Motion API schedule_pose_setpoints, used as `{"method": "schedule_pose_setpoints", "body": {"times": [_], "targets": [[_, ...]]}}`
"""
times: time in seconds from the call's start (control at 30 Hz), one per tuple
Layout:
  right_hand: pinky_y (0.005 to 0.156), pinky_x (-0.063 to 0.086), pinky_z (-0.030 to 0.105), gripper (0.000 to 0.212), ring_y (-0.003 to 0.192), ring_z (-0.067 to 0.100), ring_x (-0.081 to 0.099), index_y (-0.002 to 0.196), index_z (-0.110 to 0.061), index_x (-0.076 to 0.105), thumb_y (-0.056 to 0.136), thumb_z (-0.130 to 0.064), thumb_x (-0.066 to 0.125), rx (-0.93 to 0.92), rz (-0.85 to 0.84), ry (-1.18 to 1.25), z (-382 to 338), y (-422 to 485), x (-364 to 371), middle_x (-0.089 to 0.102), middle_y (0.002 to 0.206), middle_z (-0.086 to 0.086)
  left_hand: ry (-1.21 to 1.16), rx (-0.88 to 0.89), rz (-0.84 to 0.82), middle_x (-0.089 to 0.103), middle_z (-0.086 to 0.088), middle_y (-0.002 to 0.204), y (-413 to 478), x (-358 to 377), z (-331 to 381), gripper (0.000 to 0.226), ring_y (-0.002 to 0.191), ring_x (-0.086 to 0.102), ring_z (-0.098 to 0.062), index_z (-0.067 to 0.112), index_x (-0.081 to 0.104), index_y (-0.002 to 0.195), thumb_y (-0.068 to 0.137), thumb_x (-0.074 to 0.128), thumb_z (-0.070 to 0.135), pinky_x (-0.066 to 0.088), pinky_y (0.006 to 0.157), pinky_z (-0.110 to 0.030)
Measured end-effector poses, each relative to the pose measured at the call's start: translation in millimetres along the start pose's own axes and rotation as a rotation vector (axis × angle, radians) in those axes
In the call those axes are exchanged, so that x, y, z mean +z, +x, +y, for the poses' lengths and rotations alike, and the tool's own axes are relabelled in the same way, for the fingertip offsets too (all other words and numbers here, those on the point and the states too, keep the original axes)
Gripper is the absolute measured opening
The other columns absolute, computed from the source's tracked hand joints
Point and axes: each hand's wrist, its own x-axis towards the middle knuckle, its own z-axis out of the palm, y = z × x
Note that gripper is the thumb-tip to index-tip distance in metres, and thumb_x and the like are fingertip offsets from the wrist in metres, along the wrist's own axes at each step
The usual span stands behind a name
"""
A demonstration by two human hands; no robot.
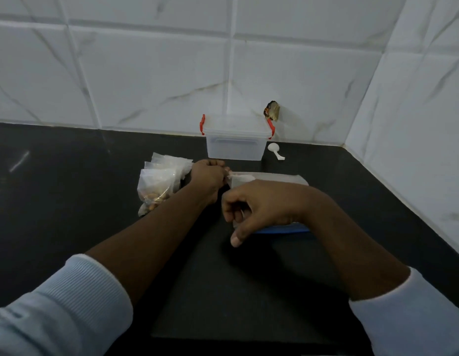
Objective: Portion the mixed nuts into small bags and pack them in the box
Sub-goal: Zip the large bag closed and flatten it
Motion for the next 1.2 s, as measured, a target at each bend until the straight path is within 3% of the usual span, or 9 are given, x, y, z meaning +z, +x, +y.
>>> {"method": "schedule_pose_setpoints", "body": {"times": [0.1,0.2,0.33,0.57,0.7,0.77,0.97,1.03,1.2], "targets": [[0.071,0.048,0.021,0.019,0.083,0.005,0.062,0.095,-0.024,0.066,0.087,-0.032,0.081,0.008,0.001,-0.16,-1,1,7,0.067,0.093,-0.009,-0.005,-0.098,-0.024,0.068,-0.013,0.105,6,3,7,0.018,0.089,0.069,-0.021,0.006,0.063,0.094,0.097,0.055,-0.009,0.06,0.072,-0.033],[0.072,0.048,0.023,0.003,0.081,0.004,0.061,0.091,-0.021,0.068,0.093,-0.022,0.07,-0.021,0.053,-0.294,-6,3,13,0.066,0.087,-0.009,-0.011,-0.159,-0.016,0.067,-0.015,0.116,7,5,12,0.026,0.106,0.068,-0.027,0.003,0.064,0.115,0.095,0.055,-0.013,0.06,0.083,-0.035],[0.074,0.05,0.03,0.017,0.08,0.008,0.058,0.085,-0.026,0.057,0.095,-0.032,0.069,0.0,0.103,-0.385,-7,8,18,0.059,0.085,-0.009,0.013,-0.164,0.0,0.068,-0.015,0.117,8,7,13,0.021,0.104,0.069,-0.026,0.009,0.064,0.091,0.094,0.058,-0.011,0.061,0.073,-0.033],[0.06,0.035,0.016,0.03,0.067,0.006,0.053,0.073,-0.027,0.048,0.095,-0.015,0.065,-0.026,0.066,-0.437,-6,19,25,0.056,0.076,-0.006,0.004,-0.054,-0.012,0.07,-0.017,0.111,10,12,18,0.019,0.087,0.072,-0.023,-0.005,0.064,0.112,0.097,0.055,-0.012,0.063,0.073,-0.03],[0.07,0.048,0.021,0.011,0.075,0.005,0.058,0.088,-0.02,0.062,0.093,-0.012,0.068,-0.103,0.086,-0.342,-4,18,23,0.059,0.083,-0.01,-0.063,-0.031,-0.008,0.068,-0.024,0.126,1,18,15,0.028,0.099,0.071,-0.026,-0.007,0.062,0.123,0.101,0.045,-0.012,0.062,0.078,-0.028],[0.081,0.054,0.022,0.016,0.084,0.0,0.063,0.112,-0.02,0.066,0.096,-0.018,0.068,-0.109,0.093,-0.202,0,10,15,0.065,0.092,-0.012,0.018,0.026,0.006,0.072,-0.021,0.116,0,18,11,0.022,0.088,0.07,-0.022,-0.005,0.066,0.113,0.098,0.052,-0.012,0.061,0.06,-0.023],[0.072,0.063,0.042,0.008,0.072,0.023,0.073,0.103,-0.008,0.069,0.101,-0.012,0.062,0.168,0.197,0.185,57,-34,-30,0.075,0.085,0.015,0.714,0.6,-0.021,0.069,0.006,0.101,-17,16,13,0.02,0.088,0.061,-0.005,0.013,0.072,0.105,0.102,0.06,0.029,0.046,0.083,-0.027],[0.067,0.061,0.039,0.01,0.069,0.023,0.07,0.101,-0.005,0.07,0.1,-0.005,0.061,0.351,0.142,0.173,86,-48,-35,0.074,0.085,0.017,0.843,0.76,-0.11,0.064,0.012,0.106,-38,21,18,0.021,0.096,0.058,-0.003,0.015,0.071,0.111,0.103,0.058,0.03,0.045,0.086,-0.024],[0.065,0.061,0.033,0.012,0.072,0.025,0.072,0.101,-0.001,0.072,0.096,0.002,0.061,0.495,0.118,0.269,123,-65,-39,0.074,0.084,0.017,1.123,0.797,-0.75,0.068,0.008,0.095,-91,34,14,0.029,0.084,0.063,-0.005,0.021,0.071,0.105,0.095,0.066,0.048,0.053,0.075,-0.024]]}}
